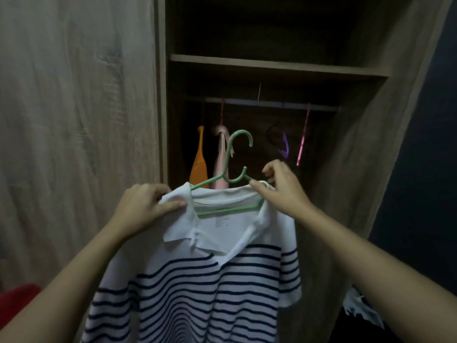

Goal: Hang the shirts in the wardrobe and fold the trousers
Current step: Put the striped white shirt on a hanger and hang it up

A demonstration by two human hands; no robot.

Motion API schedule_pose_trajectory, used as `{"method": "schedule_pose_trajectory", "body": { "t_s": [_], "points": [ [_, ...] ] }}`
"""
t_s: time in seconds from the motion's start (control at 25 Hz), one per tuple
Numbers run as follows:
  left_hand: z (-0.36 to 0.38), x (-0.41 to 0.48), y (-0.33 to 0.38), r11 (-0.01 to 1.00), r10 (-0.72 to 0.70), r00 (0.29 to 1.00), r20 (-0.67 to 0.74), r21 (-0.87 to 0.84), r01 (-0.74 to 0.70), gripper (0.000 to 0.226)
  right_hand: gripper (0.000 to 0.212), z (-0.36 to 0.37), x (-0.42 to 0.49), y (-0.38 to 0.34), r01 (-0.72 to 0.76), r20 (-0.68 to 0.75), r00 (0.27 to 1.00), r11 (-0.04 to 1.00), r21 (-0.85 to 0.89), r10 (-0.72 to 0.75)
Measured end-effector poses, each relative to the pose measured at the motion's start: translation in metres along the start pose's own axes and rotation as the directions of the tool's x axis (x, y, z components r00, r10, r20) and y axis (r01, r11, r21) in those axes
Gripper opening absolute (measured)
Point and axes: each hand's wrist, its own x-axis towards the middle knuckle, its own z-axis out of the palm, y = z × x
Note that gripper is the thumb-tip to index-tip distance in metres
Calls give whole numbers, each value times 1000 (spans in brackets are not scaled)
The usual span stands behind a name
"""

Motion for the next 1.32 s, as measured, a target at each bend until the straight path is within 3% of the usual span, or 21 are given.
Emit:
{"method": "schedule_pose_trajectory", "body": {
  "t_s": [0.04, 0.08, 0.16, 0.24, 0.36, 0.52, 0.64, 0.72, 0.96, 1.16, 1.32],
  "points": [
    [9, 2, 11, 996, -29, 1000, -5, 78, 30, 31, 39, 7, 1, -12, -142, 111, 986, 977, 157, 125],
    [20, 4, 22, 985, -59, 998, -14, 159, 60, 32, 40, 18, 4, -19, -318, 297, 927, 903, 290, 231],
    [41, 11, 47, 955, -99, 995, -23, 279, 102, 35, 46, 41, 15, -23, -549, 553, 784, 730, 407, 281],
    [59, 22, 72, 932, -128, 991, -46, 335, 136, 33, 49, 58, 37, -13, -575, 526, 798, 630, 522, 294],
    [77, 43, 102, 937, -162, 984, -75, 302, 177, 23, 32, 64, 73, 3, -568, 431, 823, 537, 624, 370],
    [100, 71, 115, 984, -146, 988, -45, -112, 141, 18, 24, 58, 126, 23, -451, 285, 892, 732, 510, 351],
    [114, 99, 116, 955, -50, 998, -49, -296, 33, 48, 23, 47, 161, 33, -382, 261, 923, 752, 537, 282],
    [127, 121, 115, 939, -13, 1000, -16, -345, 7, 61, 20, 42, 188, 43, -349, 250, 935, 770, 534, 250],
    [151, 194, 117, 875, -104, 995, 0, -476, 91, 57, 28, 29, 258, 51, -268, 239, 957, 817, 511, 165],
    [166, 246, 111, 846, -197, 980, -18, -509, 160, 57, 19, 28, 311, 64, -269, 193, 957, 907, 325, 215],
    [184, 266, 108, 848, -243, 970, -6, -488, 209, 47, 27, 32, 331, 75, -190, 300, 940, 980, 64, 163]
  ]
}}
